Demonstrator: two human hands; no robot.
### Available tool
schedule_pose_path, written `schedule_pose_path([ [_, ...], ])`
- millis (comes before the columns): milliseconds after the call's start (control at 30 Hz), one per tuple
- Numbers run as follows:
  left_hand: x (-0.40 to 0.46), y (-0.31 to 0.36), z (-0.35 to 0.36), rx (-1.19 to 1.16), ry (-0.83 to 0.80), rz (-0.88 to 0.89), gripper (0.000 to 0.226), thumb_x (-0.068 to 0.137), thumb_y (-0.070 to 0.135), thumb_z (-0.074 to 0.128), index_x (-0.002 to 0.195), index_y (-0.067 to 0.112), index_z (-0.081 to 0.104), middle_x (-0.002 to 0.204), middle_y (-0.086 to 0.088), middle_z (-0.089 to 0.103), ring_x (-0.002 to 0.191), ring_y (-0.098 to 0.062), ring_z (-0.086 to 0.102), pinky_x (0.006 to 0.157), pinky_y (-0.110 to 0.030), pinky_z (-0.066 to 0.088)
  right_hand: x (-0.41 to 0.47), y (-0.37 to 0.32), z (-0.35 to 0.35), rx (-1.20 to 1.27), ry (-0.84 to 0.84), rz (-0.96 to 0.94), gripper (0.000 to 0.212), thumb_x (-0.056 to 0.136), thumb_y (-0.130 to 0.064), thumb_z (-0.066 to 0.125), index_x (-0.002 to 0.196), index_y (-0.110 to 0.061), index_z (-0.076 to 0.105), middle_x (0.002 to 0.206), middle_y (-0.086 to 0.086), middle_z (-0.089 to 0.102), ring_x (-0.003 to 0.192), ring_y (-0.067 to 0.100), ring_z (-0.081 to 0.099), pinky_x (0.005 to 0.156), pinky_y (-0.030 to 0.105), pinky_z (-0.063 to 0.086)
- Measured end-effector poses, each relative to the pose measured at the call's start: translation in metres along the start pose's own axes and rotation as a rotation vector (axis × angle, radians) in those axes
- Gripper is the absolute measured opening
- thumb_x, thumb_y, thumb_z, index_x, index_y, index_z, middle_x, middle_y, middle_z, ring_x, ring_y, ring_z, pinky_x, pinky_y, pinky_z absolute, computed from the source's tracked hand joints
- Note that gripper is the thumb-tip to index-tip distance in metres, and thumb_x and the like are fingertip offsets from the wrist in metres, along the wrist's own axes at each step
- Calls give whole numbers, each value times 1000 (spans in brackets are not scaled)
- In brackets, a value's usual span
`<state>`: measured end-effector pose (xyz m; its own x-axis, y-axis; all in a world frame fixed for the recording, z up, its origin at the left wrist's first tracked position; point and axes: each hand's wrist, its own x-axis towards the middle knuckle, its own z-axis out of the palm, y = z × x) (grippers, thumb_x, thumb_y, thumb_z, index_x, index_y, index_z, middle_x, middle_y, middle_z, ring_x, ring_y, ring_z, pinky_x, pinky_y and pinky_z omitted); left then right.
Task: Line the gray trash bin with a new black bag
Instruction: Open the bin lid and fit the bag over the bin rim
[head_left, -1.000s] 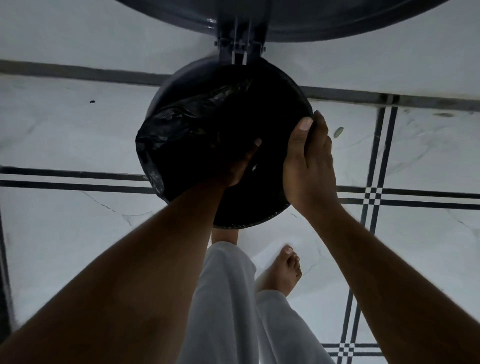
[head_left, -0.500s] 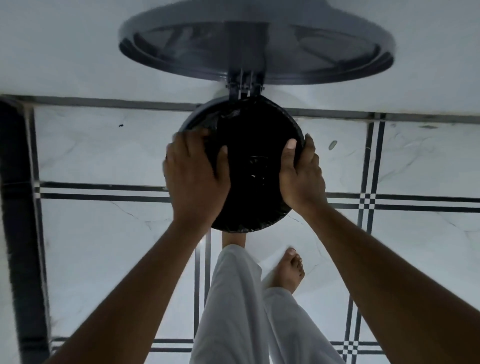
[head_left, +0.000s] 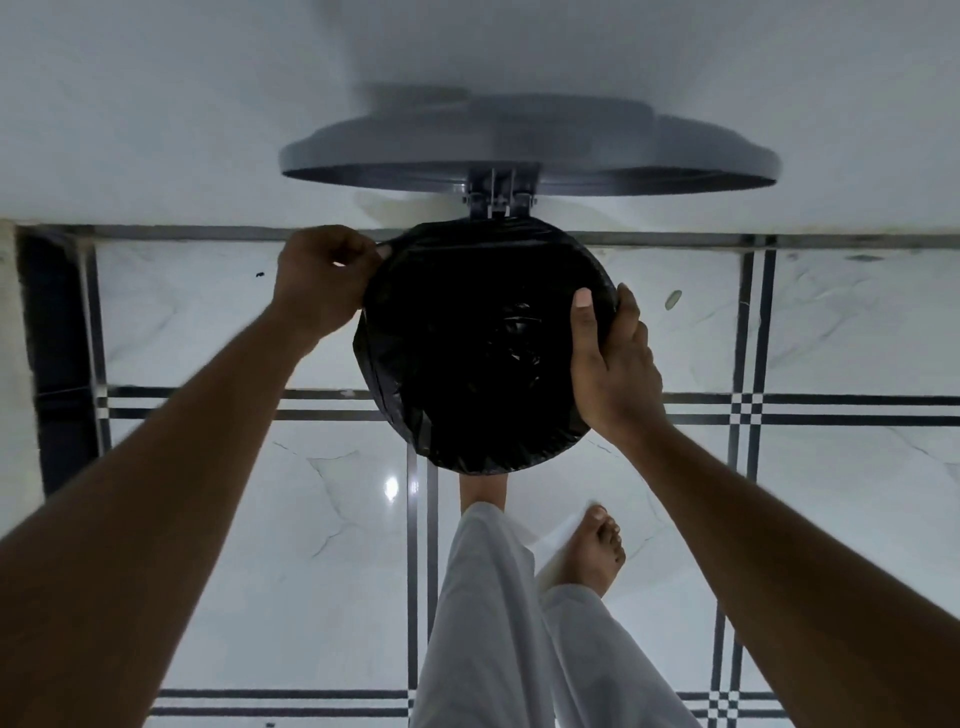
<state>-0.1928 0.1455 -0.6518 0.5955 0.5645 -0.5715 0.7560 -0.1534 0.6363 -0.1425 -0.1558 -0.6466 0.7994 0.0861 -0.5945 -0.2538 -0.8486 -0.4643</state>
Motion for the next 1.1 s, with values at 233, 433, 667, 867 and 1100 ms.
schedule_pose_path([
  [233,18,-2,9,-195,-168,-219,24,73,22,68,97,18,66,77,-1,64,67,-15,56,57,-26,49,4,4,3,17,6,6,99,98,-92,16,174,-29,17,168,13,48,146,41,55,121,67,41],
  [433,14,-4,7,-233,-146,-305,14,96,20,83,102,7,81,92,-4,79,62,-6,74,61,-18,61,2,2,-2,187,-54,59,89,106,-83,22,178,-31,13,178,11,34,160,36,40,126,59,32],
  [667,-49,-22,-14,-337,-8,-360,39,96,46,80,116,13,80,112,0,83,96,-15,77,88,-35,56,-10,9,-7,488,119,167,71,115,-63,40,171,-25,19,169,13,31,145,20,43,109,37,35],
  [867,-104,-52,-7,-470,-56,-483,16,102,29,75,108,14,73,108,-4,81,100,-26,76,90,-40,58,-27,26,-3,631,218,396,50,115,-56,46,98,-14,67,97,2,71,100,27,70,96,52,61],
  [1100,-93,-71,9,-669,-86,-610,8,108,17,65,104,15,72,84,3,79,75,-13,73,86,-34,59,-32,37,3,810,139,573,34,109,-48,70,124,-18,73,121,5,79,110,24,75,103,42,64],
])
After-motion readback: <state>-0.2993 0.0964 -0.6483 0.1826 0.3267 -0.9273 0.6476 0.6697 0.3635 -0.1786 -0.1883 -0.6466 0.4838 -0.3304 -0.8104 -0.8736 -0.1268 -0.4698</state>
